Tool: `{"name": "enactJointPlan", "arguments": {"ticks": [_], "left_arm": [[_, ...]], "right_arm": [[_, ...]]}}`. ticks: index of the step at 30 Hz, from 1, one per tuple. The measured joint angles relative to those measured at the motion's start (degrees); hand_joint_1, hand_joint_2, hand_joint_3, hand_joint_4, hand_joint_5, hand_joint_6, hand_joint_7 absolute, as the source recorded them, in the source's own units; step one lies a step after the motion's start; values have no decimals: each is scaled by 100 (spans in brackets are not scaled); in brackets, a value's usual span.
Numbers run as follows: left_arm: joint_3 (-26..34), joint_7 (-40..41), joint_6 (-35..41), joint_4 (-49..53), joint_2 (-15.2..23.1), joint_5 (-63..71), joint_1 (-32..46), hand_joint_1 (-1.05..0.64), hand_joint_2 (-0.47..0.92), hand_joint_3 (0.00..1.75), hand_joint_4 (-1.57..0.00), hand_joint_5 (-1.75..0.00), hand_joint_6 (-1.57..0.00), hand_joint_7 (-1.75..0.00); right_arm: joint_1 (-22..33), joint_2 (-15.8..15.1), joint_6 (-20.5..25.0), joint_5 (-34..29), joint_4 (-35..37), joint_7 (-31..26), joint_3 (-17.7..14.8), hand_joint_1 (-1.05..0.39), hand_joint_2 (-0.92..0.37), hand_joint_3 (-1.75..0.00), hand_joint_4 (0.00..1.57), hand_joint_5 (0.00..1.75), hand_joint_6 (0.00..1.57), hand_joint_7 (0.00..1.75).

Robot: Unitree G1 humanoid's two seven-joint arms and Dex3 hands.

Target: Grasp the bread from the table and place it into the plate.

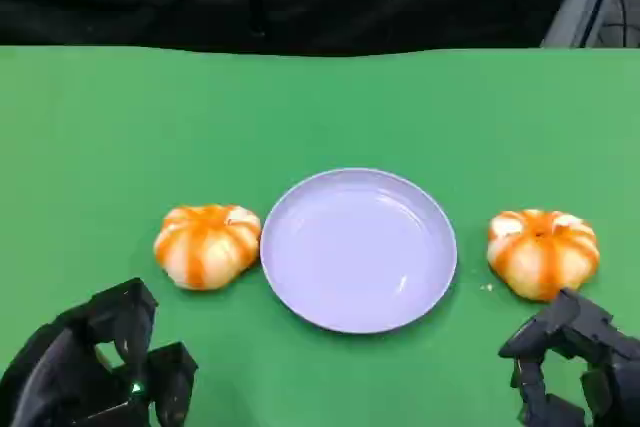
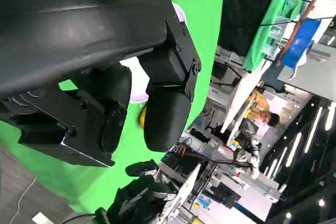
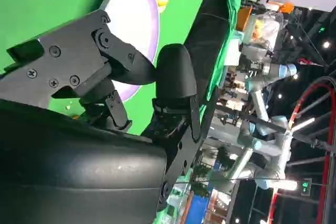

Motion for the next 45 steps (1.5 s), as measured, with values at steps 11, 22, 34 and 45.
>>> {"name": "enactJointPlan", "arguments": {"ticks": [11, 22, 34, 45], "left_arm": [[-2, 26, 0, 1, 0, -4, -12, 18, 69, 175, -116, -175, -97, -175], [-271, 161, -1394, 10, -238, 1313, 95, -5, 53, 117, -22, -159, -31, -136], [-682, 1396, -4046, 178, 230, 5742, -655, -59, 87, 4, -13, -86, -52, -35], [-1143, 2249, -4010, 522, 688, 7805, -1466, -86, 87, 0, -22, -42, -58, -2]], "right_arm": [[-6, -1, 65, -1, 8, 1, 1, -8, -62, -105, 80, 175, 74, 149], [-10, -1, 46, 7, 13, 1, 1, -9, -60, -106, 80, 175, 74, 149], [-39, -3, 98, 18, 12, 18, 0, -10, -65, -98, 79, 174, 74, 147], [-55, -9, -24, 29, 78, 26, -6, -9, -61, -104, 80, 175, 74, 149]]}}
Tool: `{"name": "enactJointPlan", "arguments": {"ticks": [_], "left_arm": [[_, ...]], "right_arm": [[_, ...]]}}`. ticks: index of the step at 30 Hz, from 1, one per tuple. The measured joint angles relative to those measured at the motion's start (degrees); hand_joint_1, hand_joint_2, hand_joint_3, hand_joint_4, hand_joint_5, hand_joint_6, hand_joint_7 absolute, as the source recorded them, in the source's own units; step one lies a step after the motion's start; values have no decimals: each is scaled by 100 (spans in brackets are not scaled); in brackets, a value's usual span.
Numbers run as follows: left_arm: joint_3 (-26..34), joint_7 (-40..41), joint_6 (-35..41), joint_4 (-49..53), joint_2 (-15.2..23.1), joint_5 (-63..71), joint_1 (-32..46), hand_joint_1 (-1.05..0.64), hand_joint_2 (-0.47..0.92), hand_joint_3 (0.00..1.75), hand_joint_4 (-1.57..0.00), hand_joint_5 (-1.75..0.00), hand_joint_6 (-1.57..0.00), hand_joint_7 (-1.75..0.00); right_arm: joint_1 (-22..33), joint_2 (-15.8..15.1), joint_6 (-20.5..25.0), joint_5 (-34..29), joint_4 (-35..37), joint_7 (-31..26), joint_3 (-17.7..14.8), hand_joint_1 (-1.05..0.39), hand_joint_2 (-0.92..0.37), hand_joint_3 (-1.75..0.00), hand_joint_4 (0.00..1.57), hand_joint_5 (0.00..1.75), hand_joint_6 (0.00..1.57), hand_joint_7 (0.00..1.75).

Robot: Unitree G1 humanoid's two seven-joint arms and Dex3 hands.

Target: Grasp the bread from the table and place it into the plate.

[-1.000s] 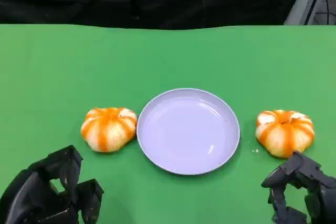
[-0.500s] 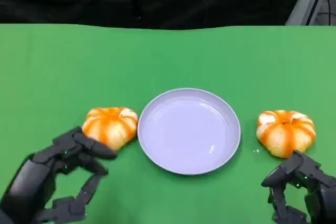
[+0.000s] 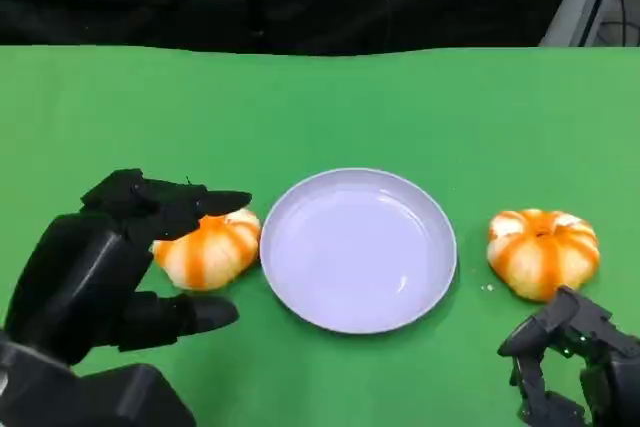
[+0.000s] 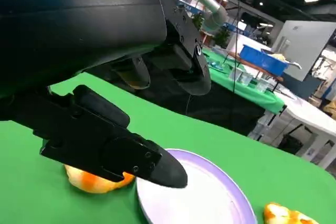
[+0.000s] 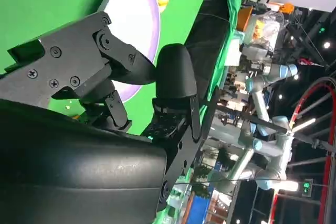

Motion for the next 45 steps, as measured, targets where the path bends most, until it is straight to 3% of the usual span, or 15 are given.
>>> {"name": "enactJointPlan", "arguments": {"ticks": [4, 20, 25, 33, 34, 41, 45], "left_arm": [[-385, 379, 234, 643, 361, 1167, -661, -87, 87, 0, -25, -35, -58, 0], [-654, 624, 350, 712, 502, 1203, -779, -88, 85, 0, -29, -26, -57, 0], [-930, 792, 423, 1564, 559, 1382, -1239, -89, 84, 0, -32, -20, -56, 0], [-1085, 900, 434, 1693, 615, 1375, -1316, -89, 84, 0, -34, -16, -56, 0], [-1098, 900, 440, 1696, 616, 1374, -1316, -96, 89, 4, -25, -10, -45, 0], [-2006, 895, 1357, 4586, -45, 1754, -2787, -101, 92, 8, -19, -5, -37, 0], [-2228, 966, 1370, 4954, -113, 1682, -3060, -101, 92, 8, -20, -5, -37, 0]], "right_arm": [[20, 8, 17, -27, -73, 2, 26, -9, -60, -106, 80, 175, 74, 149], [37, 7, 94, -30, -78, 1, 24, -9, -59, -109, 80, 175, 74, 149], [27, 16, 90, -45, -80, -8, 33, -9, -59, -109, 81, 175, 74, 150], [27, 17, 90, -47, -80, -9, 32, -9, -59, -109, 81, 175, 74, 149], [27, 17, 90, -47, -80, -9, 32, -9, -58, -111, 81, 175, 74, 150], [17, 58, 9, -119, -71, -23, 37, -9, -55, -114, 81, 175, 74, 150], [26, 56, -11, -118, -70, -40, 19, -9, -55, -115, 81, 175, 74, 150]]}}
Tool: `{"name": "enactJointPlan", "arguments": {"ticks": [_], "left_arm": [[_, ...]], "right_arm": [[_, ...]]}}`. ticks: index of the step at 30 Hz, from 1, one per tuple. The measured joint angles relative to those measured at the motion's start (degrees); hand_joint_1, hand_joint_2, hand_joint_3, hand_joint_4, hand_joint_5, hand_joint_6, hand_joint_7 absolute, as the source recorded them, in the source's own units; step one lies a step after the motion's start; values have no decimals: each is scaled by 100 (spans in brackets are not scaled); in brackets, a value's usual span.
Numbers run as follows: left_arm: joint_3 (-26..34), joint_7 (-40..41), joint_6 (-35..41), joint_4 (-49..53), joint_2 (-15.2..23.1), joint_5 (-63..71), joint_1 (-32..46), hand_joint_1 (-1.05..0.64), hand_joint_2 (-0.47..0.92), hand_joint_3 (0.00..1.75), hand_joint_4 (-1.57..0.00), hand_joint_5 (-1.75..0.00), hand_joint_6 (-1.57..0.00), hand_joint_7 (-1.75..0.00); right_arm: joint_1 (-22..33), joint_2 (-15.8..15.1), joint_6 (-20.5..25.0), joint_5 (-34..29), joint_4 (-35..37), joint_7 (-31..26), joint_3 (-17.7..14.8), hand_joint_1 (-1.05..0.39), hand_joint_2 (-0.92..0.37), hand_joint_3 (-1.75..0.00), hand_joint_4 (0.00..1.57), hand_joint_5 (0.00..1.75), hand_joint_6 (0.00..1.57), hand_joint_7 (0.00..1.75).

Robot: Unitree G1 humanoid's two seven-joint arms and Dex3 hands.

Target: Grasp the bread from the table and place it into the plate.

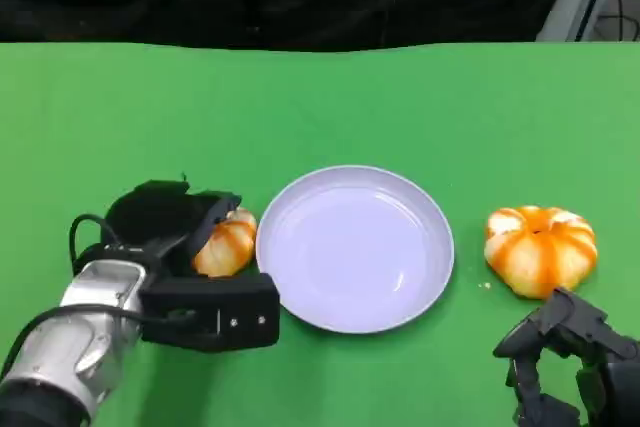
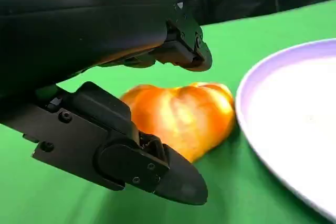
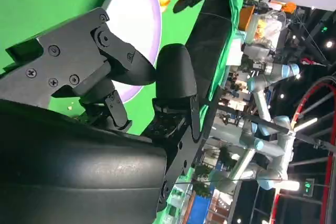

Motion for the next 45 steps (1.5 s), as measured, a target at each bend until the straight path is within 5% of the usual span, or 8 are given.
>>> {"name": "enactJointPlan", "arguments": {"ticks": [16, 41, 45], "left_arm": [[-432, 567, -46, 1420, -18, -376, -437, -104, 92, 13, -22, -3, -37, -1], [-641, 765, -136, 1679, -27, -666, -539, -98, 92, 14, -26, -3, -41, -1], [-652, 820, -259, 1731, -25, -766, -547, -63, 91, 3, -59, -7, -57, -3]], "right_arm": [[61, 13, 185, -25, -223, -5, 19, -9, -58, -111, 81, 175, 73, 152], [104, 16, 241, 29, -269, 25, 27, -11, -59, -108, 80, 175, 73, 149], [101, 14, 224, 23, -258, 25, 24, -10, -59, -109, 80, 175, 74, 149]]}}
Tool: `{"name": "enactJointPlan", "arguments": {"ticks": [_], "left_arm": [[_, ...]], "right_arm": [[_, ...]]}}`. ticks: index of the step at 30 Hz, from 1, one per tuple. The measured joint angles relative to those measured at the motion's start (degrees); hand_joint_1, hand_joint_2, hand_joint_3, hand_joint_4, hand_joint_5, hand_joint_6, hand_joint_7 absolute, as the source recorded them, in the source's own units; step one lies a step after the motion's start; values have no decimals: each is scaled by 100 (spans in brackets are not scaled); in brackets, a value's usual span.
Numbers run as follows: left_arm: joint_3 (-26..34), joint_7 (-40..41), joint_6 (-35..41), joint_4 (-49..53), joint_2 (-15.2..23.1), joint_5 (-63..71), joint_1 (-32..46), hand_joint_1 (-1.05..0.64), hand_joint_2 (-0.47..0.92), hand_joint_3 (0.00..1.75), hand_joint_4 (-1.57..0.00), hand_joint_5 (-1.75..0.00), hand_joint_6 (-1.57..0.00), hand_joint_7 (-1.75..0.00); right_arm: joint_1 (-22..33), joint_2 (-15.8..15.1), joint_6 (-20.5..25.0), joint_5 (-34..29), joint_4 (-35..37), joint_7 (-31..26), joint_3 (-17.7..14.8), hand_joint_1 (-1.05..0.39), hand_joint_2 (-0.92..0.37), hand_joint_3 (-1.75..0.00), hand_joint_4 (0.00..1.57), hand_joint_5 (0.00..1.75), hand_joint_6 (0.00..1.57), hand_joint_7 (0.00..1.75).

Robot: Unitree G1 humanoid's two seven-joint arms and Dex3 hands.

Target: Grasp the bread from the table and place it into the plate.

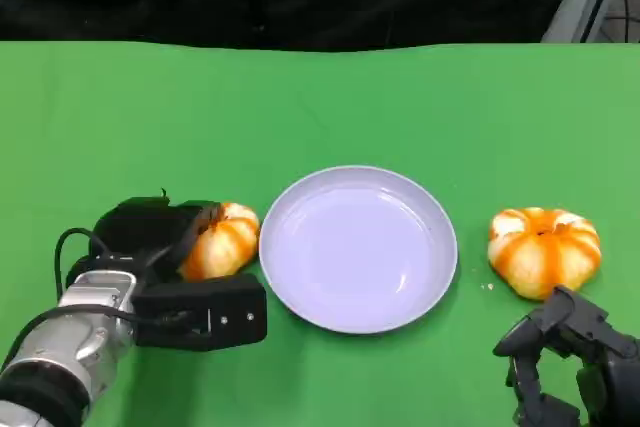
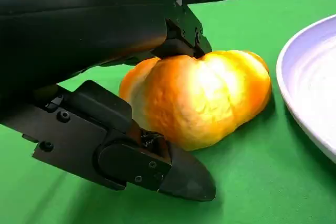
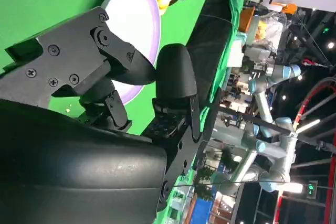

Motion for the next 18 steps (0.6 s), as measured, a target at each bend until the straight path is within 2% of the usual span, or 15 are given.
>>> {"name": "enactJointPlan", "arguments": {"ticks": [2, 3, 4, 5, 6, 7, 9, 12, 13, 14, 15, 16, 17, 18], "left_arm": [[31, 32, -220, 78, 8, -116, -9, -48, 90, 1, -67, -6, -62, -3], [51, 32, -313, 126, 11, -200, -24, -47, 90, 1, -68, -5, -62, -3], [69, 31, -389, 178, 13, -255, -51, -26, 89, 0, -83, -35, -73, -3], [101, 32, -462, 209, 14, -297, -64, -19, 89, 0, -80, -62, -78, -2], [134, 45, -532, 235, 13, -367, -68, -9, 91, 1, -73, -103, -86, -2], [162, 113, -612, 288, 8, -437, -73, -5, 91, 2, -70, -118, -89, -2], [215, 278, -766, 426, -19, -531, -87, -3, 92, 14, -77, -104, -99, -3], [264, 374, -857, 551, -50, -688, -105, -3, 92, 18, -80, -98, -101, -2], [267, 394, -882, 585, -52, -702, -112, -1, 92, 27, -82, -123, -120, -13], [296, 444, -926, 626, -61, -734, -117, 0, 92, 31, -82, -133, -126, -17], [352, 517, -978, 668, -82, -790, -116, 0, 92, 33, -76, -156, -116, -54], [399, 585, -1038, 700, -104, -872, -116, 1, 92, 34, -73, -165, -103, -84], [429, 654, -1087, 729, -126, -917, -116, 1, 92, 35, -71, -170, -96, -100], [441, 710, -1124, 759, -145, -942, -116, 1, 92, 29, -67, -173, -71, -143]], "right_arm": [[-1, 0, -1, 0, 3, 0, -1, -10, -59, -108, 80, 175, 74, 149], [-1, 0, -1, 1, 3, 0, -1, -10, -59, -108, 80, 175, 74, 149], [-1, -1, -1, 1, 3, 0, 0, -11, -59, -108, 80, 175, 73, 149], [-4, -1, -1, 1, 4, 3, 1, -11, -60, -108, 80, 175, 73, 149], [-12, -1, -7, 3, 13, 6, 1, -11, -59, -108, 80, 175, 73, 149], [-24, -3, -21, 3, 33, 7, -1, -11, -59, -108, 80, 175, 73, 149], [-38, -4, -56, 0, 62, 6, -6, -12, -59, -108, 80, 175, 73, 149], [-46, -4, -106, -5, 71, 5, -10, -12, -60, -107, 80, 175, 73, 150], [-48, -4, -115, -5, 71, 4, -11, -11, -60, -107, 81, 175, 73, 150], [-48, -3, -116, -5, 71, 4, -11, -10, -60, -107, 81, 175, 73, 150], [-43, -3, -114, -5, 69, 4, -10, -11, -59, -108, 81, 175, 73, 150], [-38, -3, -114, -6, 68, 3, -10, -11, -59, -108, 81, 175, 73, 150], [-38, -3, -116, -10, 69, 1, -11, -11, -59, -109, 81, 175, 73, 151], [-41, -3, -122, -16, 69, -4, -11, -10, -59, -110, 81, 175, 73, 151]]}}
